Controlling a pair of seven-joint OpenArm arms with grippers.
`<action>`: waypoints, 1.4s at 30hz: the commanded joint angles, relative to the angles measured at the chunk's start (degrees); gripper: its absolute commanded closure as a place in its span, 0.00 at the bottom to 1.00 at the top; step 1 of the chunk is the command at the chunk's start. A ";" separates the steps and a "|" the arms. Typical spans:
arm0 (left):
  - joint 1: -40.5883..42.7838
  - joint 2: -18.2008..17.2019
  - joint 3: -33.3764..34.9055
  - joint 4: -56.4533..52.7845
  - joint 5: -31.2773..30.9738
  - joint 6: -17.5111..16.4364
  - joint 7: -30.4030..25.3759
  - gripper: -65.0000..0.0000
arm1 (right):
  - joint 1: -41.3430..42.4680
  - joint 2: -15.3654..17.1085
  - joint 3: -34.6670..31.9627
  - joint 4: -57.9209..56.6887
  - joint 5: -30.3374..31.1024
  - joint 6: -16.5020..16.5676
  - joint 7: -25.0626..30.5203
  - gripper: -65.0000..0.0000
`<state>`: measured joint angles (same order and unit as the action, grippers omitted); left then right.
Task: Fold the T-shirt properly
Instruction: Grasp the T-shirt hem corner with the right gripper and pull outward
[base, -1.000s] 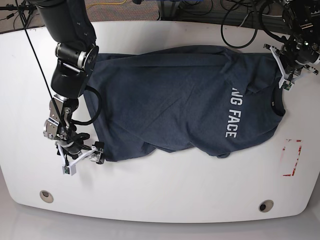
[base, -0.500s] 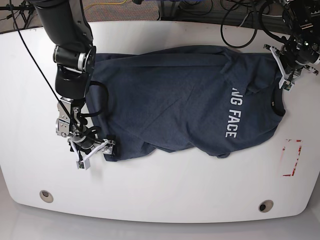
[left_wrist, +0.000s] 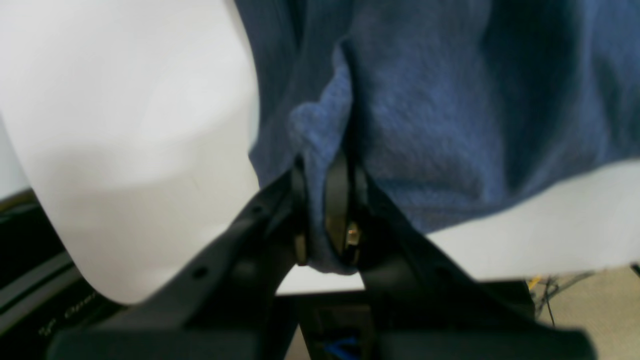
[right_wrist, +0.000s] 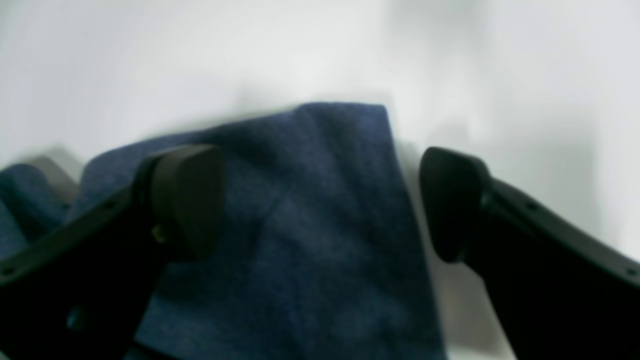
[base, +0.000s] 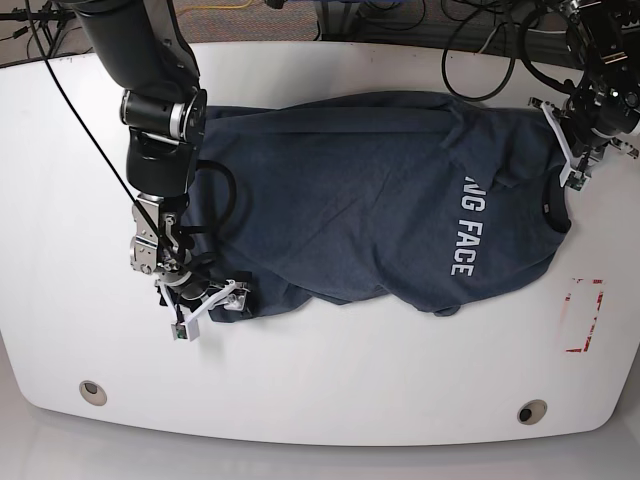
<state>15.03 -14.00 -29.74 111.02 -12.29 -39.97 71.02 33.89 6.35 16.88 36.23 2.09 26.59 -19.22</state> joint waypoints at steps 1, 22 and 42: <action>-0.30 -0.73 -0.29 1.02 -0.06 -0.03 -0.30 1.00 | 1.41 -0.68 -0.14 0.74 0.59 0.27 -0.07 0.10; -2.06 -0.64 -0.20 1.20 -0.06 -0.03 -0.30 1.00 | 1.41 -2.26 -0.14 0.74 0.59 0.09 -0.07 0.80; -1.88 -0.64 -0.55 1.37 0.12 -0.03 -0.30 1.00 | 1.93 5.21 -0.05 1.09 0.59 -0.17 -0.07 1.00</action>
<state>13.34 -13.85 -29.74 111.20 -12.27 -39.97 71.05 33.47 9.61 16.78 36.21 2.09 26.59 -20.78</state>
